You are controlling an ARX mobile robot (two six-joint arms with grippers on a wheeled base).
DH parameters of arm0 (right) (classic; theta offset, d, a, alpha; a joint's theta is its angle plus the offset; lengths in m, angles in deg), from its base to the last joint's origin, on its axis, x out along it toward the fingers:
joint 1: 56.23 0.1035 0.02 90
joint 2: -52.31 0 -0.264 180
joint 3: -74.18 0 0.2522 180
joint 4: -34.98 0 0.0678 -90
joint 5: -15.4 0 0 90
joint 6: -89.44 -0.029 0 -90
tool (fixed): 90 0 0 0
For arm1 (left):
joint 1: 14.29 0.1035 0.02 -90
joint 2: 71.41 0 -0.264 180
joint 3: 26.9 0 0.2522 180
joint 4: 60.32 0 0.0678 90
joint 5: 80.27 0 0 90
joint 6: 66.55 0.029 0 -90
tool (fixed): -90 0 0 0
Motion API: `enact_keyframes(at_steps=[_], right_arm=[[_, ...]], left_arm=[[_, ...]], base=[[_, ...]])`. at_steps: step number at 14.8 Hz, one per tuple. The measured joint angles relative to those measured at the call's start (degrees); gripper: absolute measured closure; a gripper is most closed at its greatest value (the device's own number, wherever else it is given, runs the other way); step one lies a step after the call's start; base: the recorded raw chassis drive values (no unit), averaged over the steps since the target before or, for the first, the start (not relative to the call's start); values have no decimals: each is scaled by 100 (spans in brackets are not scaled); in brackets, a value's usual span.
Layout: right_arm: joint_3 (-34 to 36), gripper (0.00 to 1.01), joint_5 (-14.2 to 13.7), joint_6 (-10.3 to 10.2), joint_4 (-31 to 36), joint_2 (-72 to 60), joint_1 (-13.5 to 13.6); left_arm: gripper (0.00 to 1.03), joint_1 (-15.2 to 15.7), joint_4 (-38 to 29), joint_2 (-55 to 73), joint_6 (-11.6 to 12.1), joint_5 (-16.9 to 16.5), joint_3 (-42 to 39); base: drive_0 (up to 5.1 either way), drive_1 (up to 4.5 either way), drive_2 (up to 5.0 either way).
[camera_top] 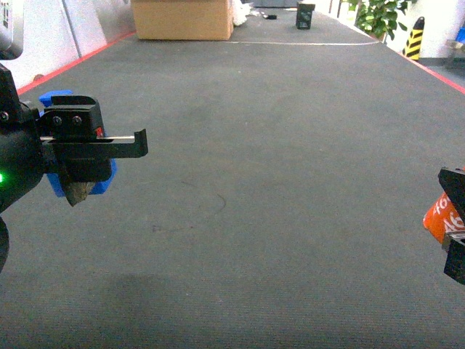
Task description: Sort blue parts and orange caps into right shelf containers
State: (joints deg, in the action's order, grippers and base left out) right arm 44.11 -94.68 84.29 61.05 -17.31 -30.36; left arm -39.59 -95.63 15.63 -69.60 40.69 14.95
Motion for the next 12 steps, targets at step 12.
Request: enact_keyframes(at_steps=[12], right_arm=[[20, 57, 17, -2, 17, 57, 4]], left_arm=[[63, -17, -28, -48, 0, 4, -39]], base=[[-5, -206, 195]])
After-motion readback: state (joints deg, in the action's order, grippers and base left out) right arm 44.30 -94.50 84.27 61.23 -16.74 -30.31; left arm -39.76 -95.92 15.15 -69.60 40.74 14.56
